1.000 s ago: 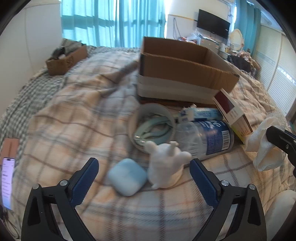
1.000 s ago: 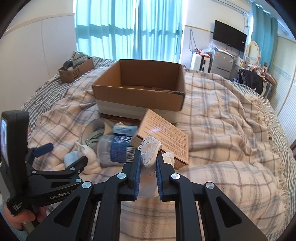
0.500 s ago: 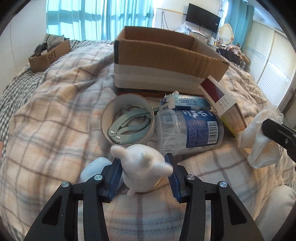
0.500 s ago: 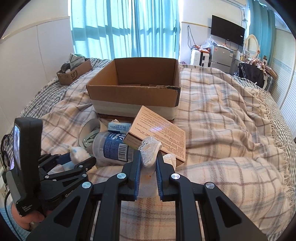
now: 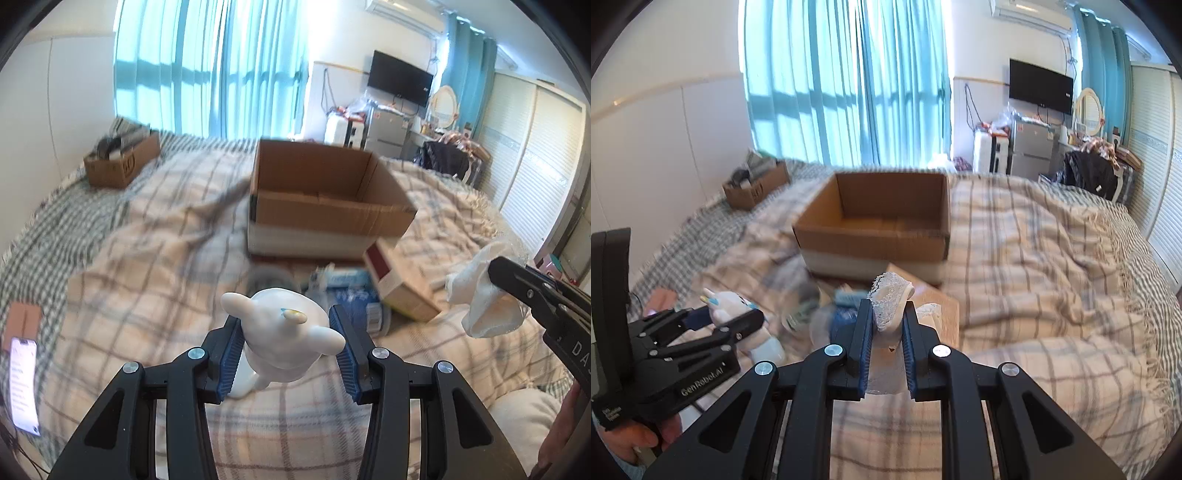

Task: Organize objects
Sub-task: 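Grasp the white toy figure with left gripper while right gripper grasps the tissue, then drop the toy figure and tissue into the cardboard box with both grippers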

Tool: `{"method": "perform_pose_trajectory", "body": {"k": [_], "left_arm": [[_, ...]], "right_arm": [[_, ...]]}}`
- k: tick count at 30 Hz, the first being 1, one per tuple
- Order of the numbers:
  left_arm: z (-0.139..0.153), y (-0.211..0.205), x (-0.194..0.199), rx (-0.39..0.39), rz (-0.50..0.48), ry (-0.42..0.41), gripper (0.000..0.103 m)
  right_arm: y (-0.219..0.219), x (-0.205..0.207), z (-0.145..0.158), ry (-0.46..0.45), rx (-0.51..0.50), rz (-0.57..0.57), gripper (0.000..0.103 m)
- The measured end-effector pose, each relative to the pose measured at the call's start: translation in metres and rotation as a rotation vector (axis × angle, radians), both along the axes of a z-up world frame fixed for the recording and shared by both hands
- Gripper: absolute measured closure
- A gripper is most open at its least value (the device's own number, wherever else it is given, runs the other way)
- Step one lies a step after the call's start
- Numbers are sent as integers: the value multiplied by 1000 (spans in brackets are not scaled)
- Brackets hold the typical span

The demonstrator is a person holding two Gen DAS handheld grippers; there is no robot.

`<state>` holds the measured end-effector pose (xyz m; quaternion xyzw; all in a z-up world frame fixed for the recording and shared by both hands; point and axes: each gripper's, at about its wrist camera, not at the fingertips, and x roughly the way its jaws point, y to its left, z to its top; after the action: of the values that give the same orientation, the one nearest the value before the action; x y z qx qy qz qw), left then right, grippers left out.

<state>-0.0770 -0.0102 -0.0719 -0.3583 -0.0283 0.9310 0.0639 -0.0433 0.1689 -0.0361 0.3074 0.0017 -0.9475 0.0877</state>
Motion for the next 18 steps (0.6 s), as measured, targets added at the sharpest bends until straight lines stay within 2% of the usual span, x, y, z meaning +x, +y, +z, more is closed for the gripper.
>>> {"method": "perform_pose_trajectory", "body": {"k": [3,9,13,18], "left_arm": [[23,1,-3,31,-14,40,56],[64,14,-21,1,-51,125,56],[85,20,-46,0,-69,160,56],[95,25,-84,-7,-87,183,56]], "right_arm": [[-4,2,19,49,11,8,89],[-10,-14,47,107,16,47,89],[-13,-40,63,130,-2,73,89],[-13,-86,72,140,-9,88,89]]}}
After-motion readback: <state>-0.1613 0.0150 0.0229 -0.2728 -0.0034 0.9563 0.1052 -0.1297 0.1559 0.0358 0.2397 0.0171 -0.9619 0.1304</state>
